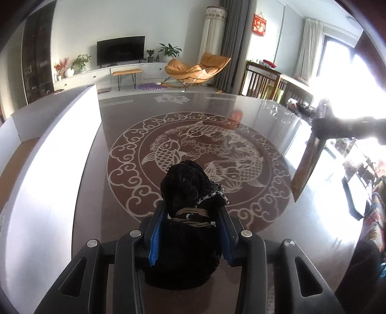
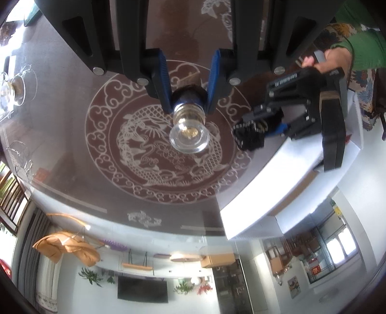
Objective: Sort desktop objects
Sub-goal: 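Carry the black cap and glass vial over the bin with both tools, then open both tools to drop the cap and vial into the bin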
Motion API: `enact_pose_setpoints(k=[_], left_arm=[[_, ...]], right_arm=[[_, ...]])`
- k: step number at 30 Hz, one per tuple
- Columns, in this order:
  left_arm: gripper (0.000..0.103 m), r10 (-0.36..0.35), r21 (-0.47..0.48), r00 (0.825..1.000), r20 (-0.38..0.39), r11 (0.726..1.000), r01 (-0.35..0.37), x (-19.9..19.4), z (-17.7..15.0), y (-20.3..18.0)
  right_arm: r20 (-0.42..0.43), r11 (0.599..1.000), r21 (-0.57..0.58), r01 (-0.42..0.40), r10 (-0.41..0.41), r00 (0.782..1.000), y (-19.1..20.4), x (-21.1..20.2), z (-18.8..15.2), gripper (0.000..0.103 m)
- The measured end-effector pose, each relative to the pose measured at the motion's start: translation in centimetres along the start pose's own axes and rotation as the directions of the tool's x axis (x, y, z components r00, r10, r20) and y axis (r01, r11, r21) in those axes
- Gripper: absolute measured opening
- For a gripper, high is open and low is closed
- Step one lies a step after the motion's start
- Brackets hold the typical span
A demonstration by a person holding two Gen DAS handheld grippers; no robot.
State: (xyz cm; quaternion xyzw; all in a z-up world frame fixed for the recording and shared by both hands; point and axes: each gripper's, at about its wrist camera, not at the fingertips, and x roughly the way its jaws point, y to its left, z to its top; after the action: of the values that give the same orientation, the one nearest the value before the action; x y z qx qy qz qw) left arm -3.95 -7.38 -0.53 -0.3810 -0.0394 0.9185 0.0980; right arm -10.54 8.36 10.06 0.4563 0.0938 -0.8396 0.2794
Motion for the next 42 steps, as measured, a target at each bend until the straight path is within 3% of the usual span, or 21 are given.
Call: enact_pose_setpoints(k=[6, 9, 12, 16, 19, 23, 28, 29, 30, 32, 34, 36, 42], left_arm=[[0.040, -0.066, -0.069, 0.995, 0.076, 0.995, 0.072, -8.7, 0.2, 2.1], [0.040, -0.045, -0.092, 0.991, 0.129, 0.994, 0.057, -13.6, 0.0, 4.7], [0.040, 0.056, -0.127, 0.984, 0.169, 0.991, -0.035, -18.2, -0.5, 8.7], [0.040, 0.208, -0.190, 0.966, 0.151, 0.965, -0.178, -21.0, -1.5, 14.3], [0.040, 0.284, -0.222, 0.955, 0.080, 0.939, -0.261, -20.5, -2.3, 18.2], [0.040, 0.327, -0.229, 0.945, -0.017, 0.918, -0.323, -18.5, -3.5, 21.2], [0.045, 0.342, -0.252, 0.930, -0.134, 0.896, -0.366, -15.4, -4.4, 23.2], [0.057, 0.348, -0.260, 0.927, -0.137, 0.891, -0.373, -15.4, -4.6, 23.3], [0.079, 0.353, -0.268, 0.926, -0.135, 0.887, -0.377, -15.3, -4.6, 23.4], [0.097, 0.383, -0.273, 0.916, -0.118, 0.875, -0.401, -15.5, -4.6, 23.0], [0.097, 0.425, -0.264, 0.898, -0.113, 0.859, -0.439, -15.7, -4.3, 22.6], [0.097, 0.425, -0.277, 0.899, -0.107, 0.855, -0.438, -15.9, -4.2, 22.7], [0.097, 0.469, -0.282, 0.878, -0.094, 0.834, -0.475, -17.3, -3.5, 21.8]], right_arm=[[0.074, 0.997, -0.051, -0.054, 0.058, 0.996, 4.2, -4.0, 1.1, 0.029], [0.112, 0.990, -0.082, -0.115, 0.123, 0.986, 7.3, -5.5, 1.7, 0.029], [0.148, 0.973, -0.130, -0.189, 0.208, 0.967, 11.3, -6.6, 2.4, 0.029], [0.144, 0.933, -0.170, -0.318, 0.342, 0.929, 16.8, -5.9, 4.0, 0.029], [0.089, 0.897, -0.197, -0.397, 0.419, 0.904, 21.3, -3.6, 5.2, 0.029], [-0.025, 0.871, -0.218, -0.440, 0.446, 0.895, 26.8, 1.5, 6.3, 0.029], [-0.150, 0.891, -0.208, -0.404, 0.379, 0.913, 30.8, 8.5, 5.8, 0.030], [-0.163, 0.896, -0.203, -0.394, 0.366, 0.916, 31.2, 9.6, 5.6, 0.034], [-0.164, 0.903, -0.194, -0.384, 0.356, 0.920, 31.4, 10.2, 5.5, 0.041], [-0.136, 0.915, -0.191, -0.354, 0.333, 0.933, 31.6, 10.6, 5.4, 0.072], [-0.098, 0.925, -0.196, -0.327, 0.313, 0.945, 31.2, 10.2, 5.5, 0.078], [-0.088, 0.929, -0.197, -0.313, 0.302, 0.949, 30.4, 9.8, 6.2, 0.078], [-0.060, 0.955, -0.185, -0.231, 0.223, 0.973, 28.2, 8.5, 8.1, 0.083]])
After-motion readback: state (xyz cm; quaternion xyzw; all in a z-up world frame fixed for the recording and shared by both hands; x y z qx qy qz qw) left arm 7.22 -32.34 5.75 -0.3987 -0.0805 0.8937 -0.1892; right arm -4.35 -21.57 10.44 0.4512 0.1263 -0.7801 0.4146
